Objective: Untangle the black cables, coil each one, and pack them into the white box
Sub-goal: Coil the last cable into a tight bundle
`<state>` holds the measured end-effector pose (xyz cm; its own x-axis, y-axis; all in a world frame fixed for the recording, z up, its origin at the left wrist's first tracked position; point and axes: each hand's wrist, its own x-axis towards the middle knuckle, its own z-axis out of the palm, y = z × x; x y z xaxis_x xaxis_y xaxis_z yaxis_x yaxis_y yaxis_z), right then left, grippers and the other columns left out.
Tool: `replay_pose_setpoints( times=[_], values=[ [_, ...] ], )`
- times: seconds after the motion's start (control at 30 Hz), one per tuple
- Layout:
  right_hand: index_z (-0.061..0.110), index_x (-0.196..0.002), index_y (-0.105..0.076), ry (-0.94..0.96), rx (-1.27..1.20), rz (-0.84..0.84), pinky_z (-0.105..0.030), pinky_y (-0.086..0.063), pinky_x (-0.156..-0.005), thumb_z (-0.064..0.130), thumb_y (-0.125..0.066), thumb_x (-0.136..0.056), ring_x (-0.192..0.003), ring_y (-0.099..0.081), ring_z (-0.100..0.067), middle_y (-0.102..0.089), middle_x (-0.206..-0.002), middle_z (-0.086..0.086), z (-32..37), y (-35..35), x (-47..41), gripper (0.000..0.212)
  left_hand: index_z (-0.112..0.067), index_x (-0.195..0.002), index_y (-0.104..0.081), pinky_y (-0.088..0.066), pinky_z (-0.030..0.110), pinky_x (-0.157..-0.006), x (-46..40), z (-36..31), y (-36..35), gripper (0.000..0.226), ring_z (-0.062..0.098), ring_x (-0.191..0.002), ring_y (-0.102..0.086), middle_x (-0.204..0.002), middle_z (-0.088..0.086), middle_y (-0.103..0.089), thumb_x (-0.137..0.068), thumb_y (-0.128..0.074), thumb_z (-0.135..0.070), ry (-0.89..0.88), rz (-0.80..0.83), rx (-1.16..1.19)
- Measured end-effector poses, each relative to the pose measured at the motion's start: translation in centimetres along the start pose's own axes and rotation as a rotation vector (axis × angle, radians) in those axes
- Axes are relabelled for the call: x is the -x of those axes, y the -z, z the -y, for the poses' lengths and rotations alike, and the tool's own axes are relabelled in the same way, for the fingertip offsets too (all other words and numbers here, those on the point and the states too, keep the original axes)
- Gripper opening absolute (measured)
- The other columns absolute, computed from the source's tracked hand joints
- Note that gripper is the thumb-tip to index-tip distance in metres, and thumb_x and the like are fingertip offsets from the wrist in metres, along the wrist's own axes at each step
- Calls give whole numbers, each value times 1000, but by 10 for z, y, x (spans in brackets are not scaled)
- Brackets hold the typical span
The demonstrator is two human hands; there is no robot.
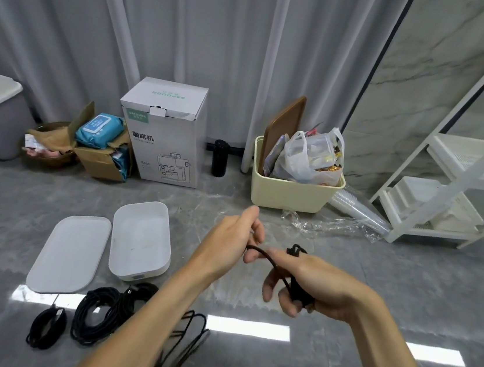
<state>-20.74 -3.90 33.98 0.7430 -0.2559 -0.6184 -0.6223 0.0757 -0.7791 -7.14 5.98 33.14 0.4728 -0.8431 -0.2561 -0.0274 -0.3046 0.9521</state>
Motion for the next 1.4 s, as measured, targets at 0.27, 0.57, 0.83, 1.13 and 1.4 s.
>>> replay_pose_setpoints(
  times=[0.27, 0.57, 0.83, 1.13, 1.4],
  values=[
    [4, -120, -65, 188, -381, 480, -20, -19, -38, 59, -41, -97, -29, -19, -4, -47, -58, -6, 1, -3, -2, 64, -17, -70, -49, -37, 23, -61, 1, -8, 1, 42, 9, -53, -40, -58, -6, -41, -103, -38, -39, -80, -2, 200],
    [15, -145, -49, 535, -834, 580, -11, -33, -34, 11, -54, -96, -40, -52, -6, -64, -91, -10, -5, -18, -17, 49, -29, -69, -63, -41, 36, -90, 0, -3, 1, 46, 17, -84, -53, -79, 3, -55, -97, -36, -54, -117, 79, 314],
    [23, -153, -27, 621, -1139, 643, -30, -61, -70, 0, -34, -103, -107, -66, -33, -55, -140, -20, 1, -14, -23, 55, -38, -98, -75, -46, 26, -101, 4, 4, -9, 42, 6, -111, -65, -108, -9, -75, -104, -36, -24, -88, 141, 335],
    [33, -158, -10, 772, -1185, 557, -71, -17, -113, -15, -19, -93, -140, -24, -57, -22, -161, -14, 2, -11, -28, 81, -42, -104, -68, -44, 39, -109, 2, 14, -15, 32, 11, -119, -61, -119, -8, -69, -93, -39, -47, -124, 186, 335],
    [36, -146, -42, 828, -1141, -109, -66, -41, -100, -10, -50, -64, -130, -53, -35, -56, -143, 2, 14, 4, -14, 94, -23, -108, -69, -50, 36, -95, -2, 16, -18, 53, 17, -83, -66, -90, 0, -72, -107, -18, -39, 76, 267, 228]
  ],
)
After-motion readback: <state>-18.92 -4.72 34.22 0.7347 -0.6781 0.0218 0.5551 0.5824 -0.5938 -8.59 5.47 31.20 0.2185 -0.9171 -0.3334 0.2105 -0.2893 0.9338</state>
